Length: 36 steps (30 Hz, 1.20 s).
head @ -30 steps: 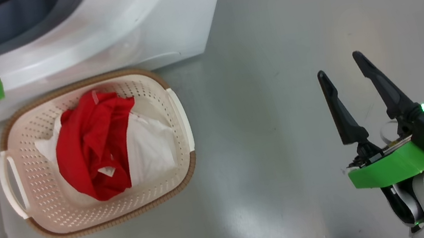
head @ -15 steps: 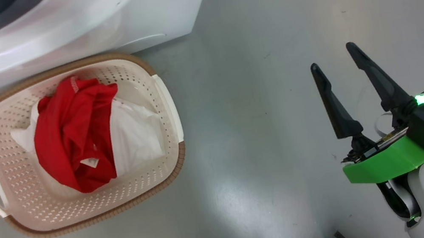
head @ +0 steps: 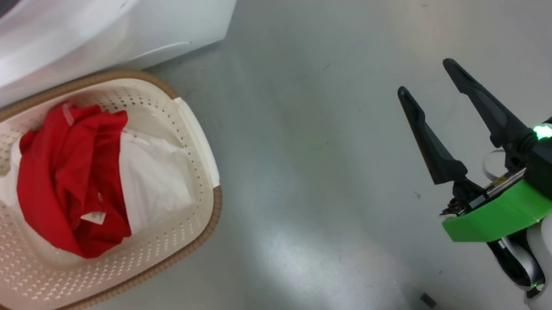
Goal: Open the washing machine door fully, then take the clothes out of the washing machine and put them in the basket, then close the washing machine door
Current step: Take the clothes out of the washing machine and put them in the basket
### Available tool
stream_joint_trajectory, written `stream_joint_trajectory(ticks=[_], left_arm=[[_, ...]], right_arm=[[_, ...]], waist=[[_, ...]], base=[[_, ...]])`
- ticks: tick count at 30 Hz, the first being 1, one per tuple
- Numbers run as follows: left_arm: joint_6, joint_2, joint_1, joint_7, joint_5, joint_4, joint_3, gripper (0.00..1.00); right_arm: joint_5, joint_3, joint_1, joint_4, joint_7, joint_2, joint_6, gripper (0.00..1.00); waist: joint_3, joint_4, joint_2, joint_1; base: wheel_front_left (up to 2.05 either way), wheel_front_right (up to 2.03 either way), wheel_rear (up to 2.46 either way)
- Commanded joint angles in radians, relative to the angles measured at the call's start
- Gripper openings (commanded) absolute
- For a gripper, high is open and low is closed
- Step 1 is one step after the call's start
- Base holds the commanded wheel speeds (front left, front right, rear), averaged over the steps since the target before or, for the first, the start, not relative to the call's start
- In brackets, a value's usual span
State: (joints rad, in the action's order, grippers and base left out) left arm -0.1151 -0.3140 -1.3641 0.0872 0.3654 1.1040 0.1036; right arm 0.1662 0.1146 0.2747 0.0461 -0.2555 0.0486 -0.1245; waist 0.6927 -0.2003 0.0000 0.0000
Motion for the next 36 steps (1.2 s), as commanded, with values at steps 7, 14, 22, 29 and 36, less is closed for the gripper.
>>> stream_joint_trajectory(ticks=[7, 14, 22, 29, 36], left_arm=[[0.014, -0.072, -0.039, -0.025, -0.042, 0.063, 0.035, 1.0], [0.017, -0.078, -0.06, -0.034, -0.07, 0.104, 0.077, 1.0], [0.003, -0.087, -0.075, -0.026, -0.086, 0.121, 0.118, 0.0], [0.014, -0.089, -0.086, 0.032, -0.094, 0.116, 0.133, 0.0], [0.019, -0.086, -0.086, 0.104, -0.091, 0.102, 0.141, 0.0]], right_arm=[[0.013, 0.031, -0.019, -0.028, -0.006, 0.002, -0.006, 1.0], [0.024, 0.035, -0.019, -0.028, -0.006, 0.002, -0.006, 1.0], [0.027, 0.038, -0.019, -0.028, -0.006, 0.002, -0.006, 1.0], [0.026, 0.039, -0.024, -0.028, -0.006, 0.002, -0.006, 1.0], [0.025, 0.039, -0.022, -0.021, -0.006, 0.002, -0.006, 1.0]], waist=[[0.005, -0.022, 0.0, 0.0], [0.006, -0.024, 0.0, 0.0], [0.002, -0.02, 0.0, 0.0], [-0.007, -0.013, 0.0, 0.0], [-0.021, 0.002, 0.0, 0.0]], base=[[0.0, 0.0, 0.0], [0.0, 0.0, 0.0], [0.0, 0.0, 0.0], [0.0, 0.0, 0.0], [0.0, 0.0, 0.0]])
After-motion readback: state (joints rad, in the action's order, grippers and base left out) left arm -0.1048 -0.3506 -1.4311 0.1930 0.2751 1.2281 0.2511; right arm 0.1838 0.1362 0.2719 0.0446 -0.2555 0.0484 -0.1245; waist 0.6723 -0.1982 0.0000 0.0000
